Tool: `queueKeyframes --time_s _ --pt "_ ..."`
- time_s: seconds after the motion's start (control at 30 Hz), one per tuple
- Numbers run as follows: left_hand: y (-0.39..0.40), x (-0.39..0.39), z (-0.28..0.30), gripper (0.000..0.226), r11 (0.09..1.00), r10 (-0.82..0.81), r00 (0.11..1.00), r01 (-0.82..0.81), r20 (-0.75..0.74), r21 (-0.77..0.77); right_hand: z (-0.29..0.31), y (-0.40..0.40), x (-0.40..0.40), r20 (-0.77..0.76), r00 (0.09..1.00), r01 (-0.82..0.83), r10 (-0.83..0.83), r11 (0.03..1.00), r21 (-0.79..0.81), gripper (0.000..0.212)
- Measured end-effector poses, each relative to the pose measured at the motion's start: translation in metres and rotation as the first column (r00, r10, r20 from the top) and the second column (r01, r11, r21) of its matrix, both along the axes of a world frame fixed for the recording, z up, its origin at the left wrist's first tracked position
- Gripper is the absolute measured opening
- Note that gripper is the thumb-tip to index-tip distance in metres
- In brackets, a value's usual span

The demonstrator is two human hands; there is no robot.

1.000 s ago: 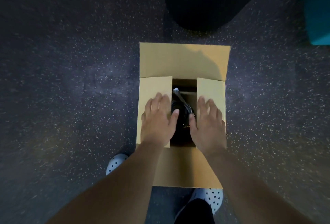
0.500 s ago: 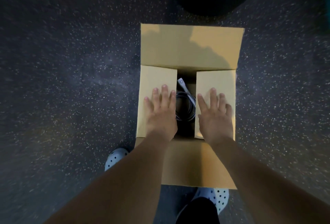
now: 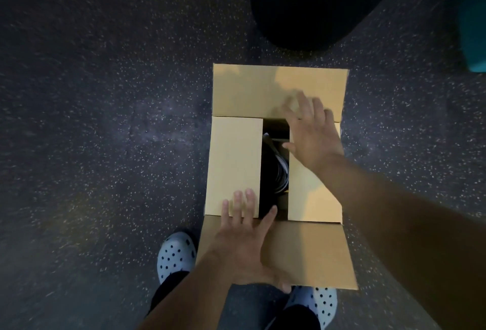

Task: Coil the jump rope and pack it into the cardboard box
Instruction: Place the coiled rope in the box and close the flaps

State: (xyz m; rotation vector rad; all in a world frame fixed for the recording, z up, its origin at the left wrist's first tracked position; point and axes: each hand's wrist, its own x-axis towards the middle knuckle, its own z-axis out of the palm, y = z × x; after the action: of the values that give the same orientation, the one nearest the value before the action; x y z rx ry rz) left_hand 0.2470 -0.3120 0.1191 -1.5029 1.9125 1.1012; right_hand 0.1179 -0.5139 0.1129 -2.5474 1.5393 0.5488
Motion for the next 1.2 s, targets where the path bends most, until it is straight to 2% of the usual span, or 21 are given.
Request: queueKeyframes --time_s 0.1,0.2,0.3,0.37,0.47,0.57,0.63,0.67,0.73,0.77,0.9,1.03,1.13,1.2 --pt "0.002 -0.002 -0.004 0.150 0.976 -0.211 0.975 0.214 0.072 -0.030 -0.003 -0.021 0.005 -0.047 0.999 -0.015 0.013 0.999 -0.038 0.125" --pt "0.006 0.001 -0.002 0.132 0.950 -0.282 0.952 0.295 0.120 -0.102 -0.002 -0.033 0.007 -0.062 0.998 -0.029 0.025 0.998 -0.061 0.142" --pt "0.012 0.016 0.008 0.088 0.963 -0.193 0.981 0.186 -0.016 -0.195 0.001 -0.046 0.008 -0.087 0.995 -0.054 0.048 0.997 -0.062 0.148" --pt "0.008 0.031 0.015 0.062 0.942 -0.126 0.990 0.097 -0.070 -0.322 0.003 -0.055 0.007 -0.091 0.994 -0.067 0.061 0.996 -0.062 0.149" --pt "-0.017 0.038 0.019 0.042 0.894 -0.071 0.991 0.015 -0.109 -0.448 0.010 -0.062 0.005 -0.091 0.992 -0.093 0.086 0.993 -0.079 0.150" --pt "-0.045 0.026 0.023 0.030 0.874 -0.030 0.989 -0.044 -0.144 -0.484 0.014 -0.071 0.005 -0.101 0.993 -0.059 0.052 0.996 -0.068 0.148" --pt "-0.056 0.022 0.018 0.032 0.852 0.000 0.992 -0.065 -0.124 -0.519 0.023 -0.082 0.008 -0.062 0.998 -0.013 0.011 1.000 -0.021 0.135" --pt "-0.060 0.021 0.016 0.040 0.841 0.032 0.994 -0.081 -0.100 -0.534 0.030 -0.085 0.009 -0.012 1.000 0.012 -0.012 1.000 0.013 0.120" --pt "-0.069 0.020 0.014 0.065 0.824 0.140 0.990 -0.132 -0.028 -0.552 0.043 -0.079 0.009 0.117 0.992 0.053 -0.057 0.998 0.035 0.086" --pt "-0.073 0.019 0.015 0.078 0.826 0.188 0.982 -0.147 0.019 -0.544 0.048 -0.069 0.009 0.140 0.988 0.063 -0.069 0.997 0.048 0.076" --pt "-0.081 0.017 0.016 0.111 0.802 0.166 0.967 -0.018 0.194 -0.597 0.058 -0.007 -0.006 0.214 0.977 0.008 -0.024 0.997 0.072 0.047" --pt "-0.090 0.018 0.016 0.115 0.822 0.133 0.962 0.027 0.238 -0.569 0.041 0.053 -0.032 0.213 0.977 -0.069 0.027 0.979 0.192 0.046" --pt "-0.095 0.023 0.002 0.100 0.881 0.090 0.975 0.017 0.205 -0.472 0.019 0.070 -0.048 0.121 0.992 -0.062 0.033 0.966 0.251 0.060" --pt "-0.099 0.029 -0.007 0.087 0.916 0.033 0.990 0.025 0.137 -0.400 0.008 0.069 -0.057 0.077 0.995 -0.075 0.059 0.970 0.233 0.065"
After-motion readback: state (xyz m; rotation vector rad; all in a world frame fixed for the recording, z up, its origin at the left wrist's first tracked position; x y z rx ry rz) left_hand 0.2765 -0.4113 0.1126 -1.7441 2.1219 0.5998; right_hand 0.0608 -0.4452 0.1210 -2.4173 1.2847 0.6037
